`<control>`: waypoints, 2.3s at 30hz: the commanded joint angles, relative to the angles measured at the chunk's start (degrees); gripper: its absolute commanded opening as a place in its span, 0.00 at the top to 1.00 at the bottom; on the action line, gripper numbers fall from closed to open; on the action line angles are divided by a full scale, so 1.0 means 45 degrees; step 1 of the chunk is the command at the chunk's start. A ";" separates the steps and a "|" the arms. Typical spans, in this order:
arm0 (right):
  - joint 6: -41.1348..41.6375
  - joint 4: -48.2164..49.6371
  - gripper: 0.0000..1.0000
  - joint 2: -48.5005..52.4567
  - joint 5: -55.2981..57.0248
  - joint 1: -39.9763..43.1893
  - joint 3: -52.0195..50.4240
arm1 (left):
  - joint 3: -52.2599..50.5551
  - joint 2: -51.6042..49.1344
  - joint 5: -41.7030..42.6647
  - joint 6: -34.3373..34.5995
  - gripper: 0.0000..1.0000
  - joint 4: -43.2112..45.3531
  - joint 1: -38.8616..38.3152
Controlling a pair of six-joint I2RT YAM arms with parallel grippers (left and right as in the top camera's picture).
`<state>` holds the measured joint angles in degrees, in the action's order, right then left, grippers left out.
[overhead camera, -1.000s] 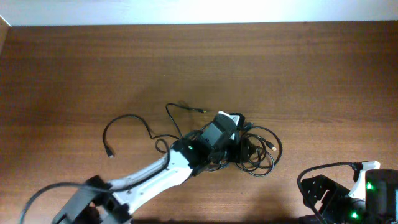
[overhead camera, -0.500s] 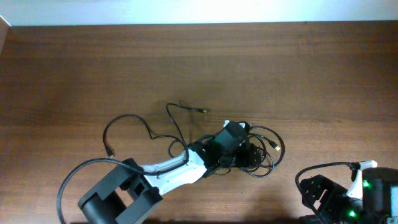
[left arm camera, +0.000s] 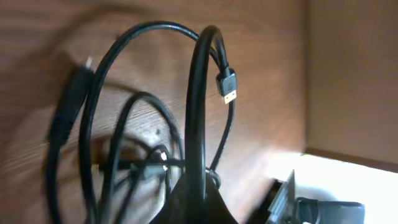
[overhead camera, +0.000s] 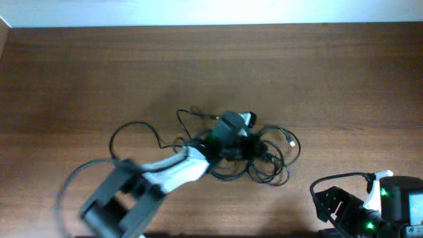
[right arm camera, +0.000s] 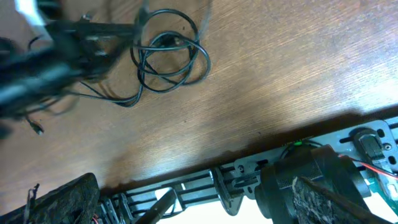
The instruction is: Untangle cables
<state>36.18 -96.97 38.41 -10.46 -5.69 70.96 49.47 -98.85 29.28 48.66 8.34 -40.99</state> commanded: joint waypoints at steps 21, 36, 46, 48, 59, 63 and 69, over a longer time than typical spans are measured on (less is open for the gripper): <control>-0.1773 0.4784 0.30 -0.0053 -0.4507 -0.0068 -0.0665 | 0.0223 1.0559 -0.0374 -0.3070 1.00 -0.2681 0.2331; -0.3934 1.2677 0.60 0.2064 -0.8121 -0.1064 -0.4983 | 0.0223 1.0554 -0.1744 0.3118 1.00 -0.1647 0.2327; -0.4274 1.4158 0.96 0.3594 -0.7242 -0.0714 -0.4367 | 0.0223 1.0554 -0.4692 -0.1030 1.00 -1.1288 0.4478; -0.4269 1.3925 0.96 0.3614 -0.6844 0.0393 -0.4367 | 0.0223 1.0559 -0.4668 -0.1039 1.00 -1.2424 0.5270; -0.2846 1.2662 0.96 0.7898 -0.2346 0.5158 -0.4371 | 0.2837 1.1832 -0.1695 -0.6013 1.00 -0.7320 0.7917; -0.3789 1.2206 0.96 1.0098 -0.3361 0.6188 -0.4371 | 0.2982 1.1531 -0.5935 -0.4838 1.00 -0.8174 0.9525; -0.4639 1.1880 0.96 1.0545 -0.4235 0.6198 -0.4362 | 0.2982 0.9923 -0.5872 -0.4634 1.00 -0.8966 1.1210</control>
<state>19.00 -43.68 85.23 -35.79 20.14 50.63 61.60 -52.58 11.55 27.57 -33.43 4.56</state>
